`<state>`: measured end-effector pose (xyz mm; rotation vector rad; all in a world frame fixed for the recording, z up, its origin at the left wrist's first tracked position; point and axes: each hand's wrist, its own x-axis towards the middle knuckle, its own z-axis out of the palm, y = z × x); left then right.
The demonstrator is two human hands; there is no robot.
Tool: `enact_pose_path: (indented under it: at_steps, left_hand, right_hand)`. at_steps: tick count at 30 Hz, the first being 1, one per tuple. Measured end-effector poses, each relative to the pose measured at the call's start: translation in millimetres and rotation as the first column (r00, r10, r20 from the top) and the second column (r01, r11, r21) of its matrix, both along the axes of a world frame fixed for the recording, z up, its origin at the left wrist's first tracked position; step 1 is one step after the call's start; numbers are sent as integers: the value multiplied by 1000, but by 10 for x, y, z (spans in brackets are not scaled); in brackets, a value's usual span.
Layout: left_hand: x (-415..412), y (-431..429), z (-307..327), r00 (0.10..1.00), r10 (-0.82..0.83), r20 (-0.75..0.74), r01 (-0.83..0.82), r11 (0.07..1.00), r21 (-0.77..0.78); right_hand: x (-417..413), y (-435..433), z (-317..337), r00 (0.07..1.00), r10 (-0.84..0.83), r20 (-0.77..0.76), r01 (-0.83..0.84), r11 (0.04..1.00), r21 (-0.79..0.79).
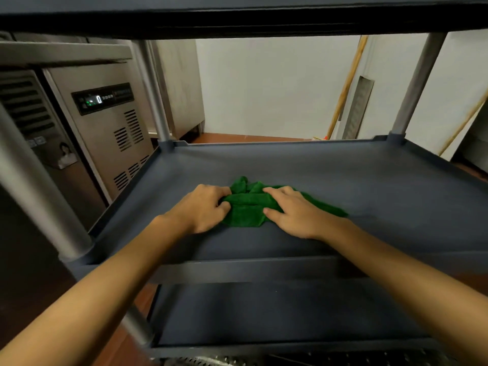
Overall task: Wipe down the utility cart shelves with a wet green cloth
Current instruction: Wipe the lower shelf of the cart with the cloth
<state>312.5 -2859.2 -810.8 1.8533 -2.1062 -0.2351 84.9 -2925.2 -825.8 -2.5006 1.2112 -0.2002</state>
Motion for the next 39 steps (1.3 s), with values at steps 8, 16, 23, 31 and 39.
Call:
enact_pose_path:
  at_steps: [8, 16, 23, 31, 39]
  left_hand:
    - [326, 321, -26, 998, 41, 56, -39, 999, -34]
    - [276, 381, 4, 995, 95, -42, -97, 994, -46]
    - [317, 457, -221, 995, 0, 96, 18, 981, -194]
    - [386, 568, -322, 966, 173, -193, -218, 946, -241]
    - [380, 558, -337, 946, 245, -214, -301, 909, -288]
  right_hand:
    - [581, 109, 14, 991, -27, -133, 36, 998, 59]
    - [602, 525, 8, 918, -370, -139, 382, 922, 65]
    - [754, 267, -23, 919, -300, -258, 317, 948, 26]
    - [1022, -290, 66, 956, -219, -194, 233, 971, 52]
    - [1477, -940, -38, 942, -256, -218, 243, 966, -84]
